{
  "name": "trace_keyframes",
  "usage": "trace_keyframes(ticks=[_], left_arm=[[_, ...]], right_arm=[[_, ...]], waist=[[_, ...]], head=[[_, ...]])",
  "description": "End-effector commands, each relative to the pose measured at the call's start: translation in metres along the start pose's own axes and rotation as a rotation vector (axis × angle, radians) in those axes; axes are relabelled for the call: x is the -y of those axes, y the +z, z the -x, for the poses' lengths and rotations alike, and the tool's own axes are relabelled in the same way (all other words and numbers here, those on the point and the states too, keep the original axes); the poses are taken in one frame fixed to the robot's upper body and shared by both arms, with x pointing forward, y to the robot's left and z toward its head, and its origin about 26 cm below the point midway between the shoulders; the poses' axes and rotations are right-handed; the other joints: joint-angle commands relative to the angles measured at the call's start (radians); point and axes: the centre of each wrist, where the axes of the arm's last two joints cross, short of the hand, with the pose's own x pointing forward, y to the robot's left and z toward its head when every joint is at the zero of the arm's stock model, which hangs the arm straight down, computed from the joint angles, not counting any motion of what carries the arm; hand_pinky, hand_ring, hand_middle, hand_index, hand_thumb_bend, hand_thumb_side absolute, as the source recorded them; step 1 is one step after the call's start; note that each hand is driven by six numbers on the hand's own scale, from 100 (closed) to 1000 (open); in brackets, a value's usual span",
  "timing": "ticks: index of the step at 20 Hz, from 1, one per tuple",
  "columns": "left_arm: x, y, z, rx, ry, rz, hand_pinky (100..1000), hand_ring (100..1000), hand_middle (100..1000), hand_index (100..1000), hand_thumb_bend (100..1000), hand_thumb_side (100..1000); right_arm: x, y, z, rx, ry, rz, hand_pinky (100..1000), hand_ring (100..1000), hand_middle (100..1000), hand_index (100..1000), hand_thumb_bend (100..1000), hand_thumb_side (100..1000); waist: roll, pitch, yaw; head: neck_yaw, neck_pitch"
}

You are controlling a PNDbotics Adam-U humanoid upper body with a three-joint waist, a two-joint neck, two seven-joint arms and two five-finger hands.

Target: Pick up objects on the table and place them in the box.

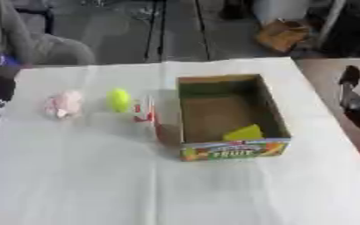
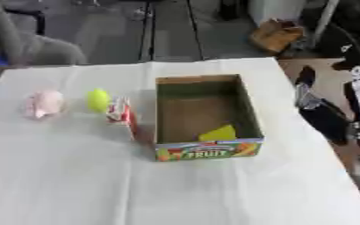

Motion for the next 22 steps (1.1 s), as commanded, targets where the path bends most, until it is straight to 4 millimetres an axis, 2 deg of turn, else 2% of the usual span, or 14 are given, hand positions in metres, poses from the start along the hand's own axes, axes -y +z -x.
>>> trace_keyframes(ticks=[1, 2, 7, 8, 9, 10, 12, 15, 16, 17, 18, 22], left_arm=[[-0.0081, -0.0037, -0.0053, 0.026, -0.018, -0.016, 640, 687, 771, 870, 549, 671], [-0.0081, -0.0036, -0.0053, 0.026, -0.018, -0.016, 640, 686, 771, 870, 548, 672], [-0.0082, -0.0035, -0.0051, 0.025, -0.019, -0.016, 640, 686, 770, 870, 547, 673], [-0.0082, -0.0034, -0.005, 0.025, -0.019, -0.016, 640, 686, 770, 870, 548, 673], [-0.0081, -0.0034, -0.005, 0.025, -0.019, -0.015, 640, 686, 770, 870, 548, 673], [-0.0081, -0.0034, -0.0049, 0.025, -0.019, -0.015, 640, 686, 770, 870, 547, 674], [-0.0082, -0.0034, -0.0049, 0.024, -0.019, -0.016, 640, 686, 770, 870, 547, 673], [-0.0081, -0.0035, -0.005, 0.025, -0.018, -0.015, 640, 686, 770, 870, 547, 674], [-0.0081, -0.0034, -0.005, 0.025, -0.018, -0.015, 640, 686, 770, 870, 546, 674], [-0.0082, -0.0034, -0.0049, 0.024, -0.018, -0.015, 640, 686, 770, 870, 546, 674], [-0.0082, -0.0033, -0.0048, 0.024, -0.018, -0.015, 641, 687, 771, 870, 547, 673], [-0.0103, -0.0043, -0.003, 0.021, -0.035, -0.011, 642, 688, 770, 870, 554, 664]], right_arm=[[0.0092, -0.0041, -0.0035, 0.052, 0.017, -0.014, 752, 863, 904, 974, 100, 417], [0.0091, -0.004, -0.0035, 0.058, 0.017, -0.027, 757, 866, 904, 931, 100, 451], [0.0097, -0.004, -0.0029, 0.079, 0.021, -0.092, 759, 863, 894, 921, 100, 451], [0.0099, -0.0041, -0.0028, 0.081, 0.022, -0.098, 749, 851, 879, 868, 100, 456], [0.0101, -0.0042, -0.0027, 0.082, 0.023, -0.102, 749, 851, 879, 868, 100, 456], [0.0104, -0.0043, -0.0025, 0.082, 0.024, -0.1, 718, 822, 838, 711, 100, 455], [0.0108, -0.0044, -0.0023, 0.082, 0.027, -0.091, 713, 816, 829, 696, 100, 485], [0.0106, -0.0043, -0.0024, 0.081, 0.027, -0.082, 712, 816, 828, 702, 100, 483], [0.0105, -0.0043, -0.0024, 0.081, 0.027, -0.081, 711, 813, 830, 788, 100, 480], [0.0104, -0.0043, -0.0025, 0.082, 0.027, -0.08, 711, 813, 830, 788, 100, 480], [0.0103, -0.0043, -0.0026, 0.083, 0.027, -0.079, 713, 813, 834, 880, 100, 468], [0.0104, -0.0043, -0.0025, 0.082, 0.031, -0.077, 713, 810, 837, 956, 100, 410]], waist=[[0.001, -0.016, 0.0], [0.001, -0.016, 0.0], [0.001, -0.016, 0.0], [0.001, -0.016, 0.0], [0.001, -0.016, 0.0], [0.001, -0.016, -0.001], [0.001, -0.016, -0.001], [0.001, -0.016, -0.001], [0.001, -0.016, -0.001], [0.0, -0.017, 0.0], [0.0, -0.017, -0.001], [0.002, -0.02, -0.002]], head=[[0.0, 0.004], [0.0, 0.004], [0.001, 0.005], [0.001, 0.005], [0.001, 0.005], [0.001, 0.005], [0.001, 0.006], [0.001, 0.007], [0.001, 0.006], [0.001, 0.006], [0.001, 0.007], [0.002, 0.004]])
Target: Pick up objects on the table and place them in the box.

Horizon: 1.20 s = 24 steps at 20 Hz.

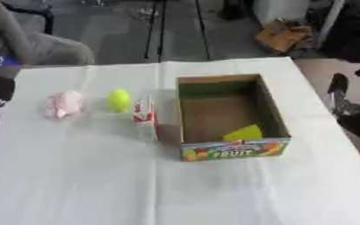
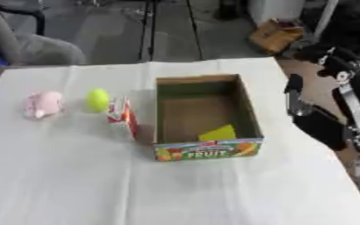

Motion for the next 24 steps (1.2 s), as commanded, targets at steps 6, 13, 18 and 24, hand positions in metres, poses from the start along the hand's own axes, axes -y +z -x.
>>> trace_keyframes(ticks=[6, 13, 18, 24], left_arm=[[-0.023, -0.017, 0.005, 0.028, -0.164, 0.044, 654, 698, 775, 873, 595, 633], [-0.052, -0.037, 0.038, -0.051, -0.388, 0.217, 679, 728, 783, 883, 700, 608], [-0.082, -0.061, 0.074, -0.179, -0.56, 0.474, 704, 755, 797, 893, 725, 639], [-0.109, -0.087, 0.098, -0.25, -0.626, 0.621, 726, 780, 813, 894, 770, 590]], right_arm=[[0.012, -0.004, -0.003, 0.029, 0.051, 0.005, 705, 807, 839, 975, 100, 258], [0.013, -0.005, -0.002, 0.035, 0.059, -0.008, 700, 801, 837, 974, 100, 250], [0.012, -0.005, -0.003, 0.044, 0.052, -0.008, 693, 797, 834, 971, 100, 267], [0.012, -0.006, -0.005, 0.066, 0.047, -0.008, 686, 792, 832, 970, 100, 280]], waist=[[0.003, -0.02, -0.004], [0.003, -0.015, -0.017], [0.008, -0.008, -0.029], [0.019, 0.008, -0.051]], head=[[0.002, 0.004], [0.008, 0.006], [0.016, 0.004], [0.029, -0.009]])
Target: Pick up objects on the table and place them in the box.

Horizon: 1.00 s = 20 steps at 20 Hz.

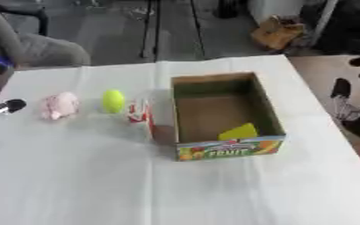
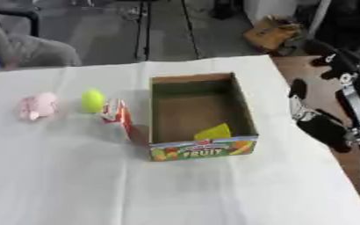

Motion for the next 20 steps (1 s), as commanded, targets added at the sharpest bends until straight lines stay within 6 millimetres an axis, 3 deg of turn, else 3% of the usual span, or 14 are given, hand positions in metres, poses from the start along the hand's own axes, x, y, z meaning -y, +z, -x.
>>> trace_keyframes(ticks=[1, 8, 20], left_arm=[[-0.028, 0.002, 0.018, -0.042, -0.081, 0.034, 726, 780, 814, 894, 770, 591], [-0.028, -0.024, 0.021, -0.102, -0.122, -0.005, 726, 775, 809, 891, 801, 580], [-0.012, -0.03, 0.026, -0.149, -0.248, -0.172, 740, 780, 815, 892, 829, 532]], right_arm=[[0.01, -0.004, -0.003, 0.042, 0.023, 0.018, 685, 792, 831, 970, 100, 283], [0.01, -0.007, -0.006, 0.066, 0.008, 0.033, 675, 785, 825, 971, 100, 327], [0.01, -0.008, -0.008, 0.075, -0.007, 0.075, 657, 774, 817, 972, 100, 402]], waist=[[0.004, -0.009, -0.004], [0.018, 0.022, -0.039], [0.03, 0.075, -0.073]], head=[[0.008, -0.009], [0.022, -0.032], [0.029, -0.066]])
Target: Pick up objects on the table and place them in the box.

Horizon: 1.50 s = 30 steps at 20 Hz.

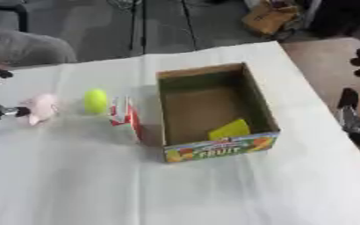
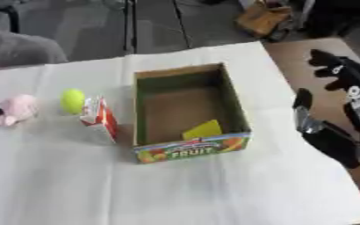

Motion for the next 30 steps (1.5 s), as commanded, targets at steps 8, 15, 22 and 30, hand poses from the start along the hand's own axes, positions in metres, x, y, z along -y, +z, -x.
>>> trace_keyframes(ticks=[8, 15, 22, 30], left_arm=[[-0.002, 0.003, 0.009, -0.027, -0.039, -0.093, 734, 768, 800, 888, 805, 529], [0.005, 0.003, 0.008, -0.028, -0.036, -0.1, 729, 762, 788, 881, 791, 512], [0.016, 0.004, 0.01, -0.058, -0.046, -0.064, 717, 747, 762, 857, 774, 481], [0.026, 0.004, 0.01, -0.151, -0.035, -0.144, 561, 564, 571, 699, 471, 152]], right_arm=[[0.009, -0.005, -0.004, 0.028, -0.001, 0.054, 650, 770, 813, 974, 100, 444], [0.009, -0.006, -0.005, 0.032, -0.008, 0.066, 648, 768, 812, 975, 100, 464], [0.009, -0.007, -0.006, 0.041, -0.015, 0.067, 650, 768, 813, 976, 100, 478], [0.009, -0.007, -0.006, 0.046, -0.019, 0.067, 652, 769, 814, 977, 100, 490]], waist=[[0.002, 0.019, -0.02], [0.001, 0.038, -0.032], [0.001, 0.049, -0.042], [0.001, 0.054, -0.049]], head=[[0.009, -0.031], [0.01, -0.044], [0.009, -0.052], [0.008, -0.06]])
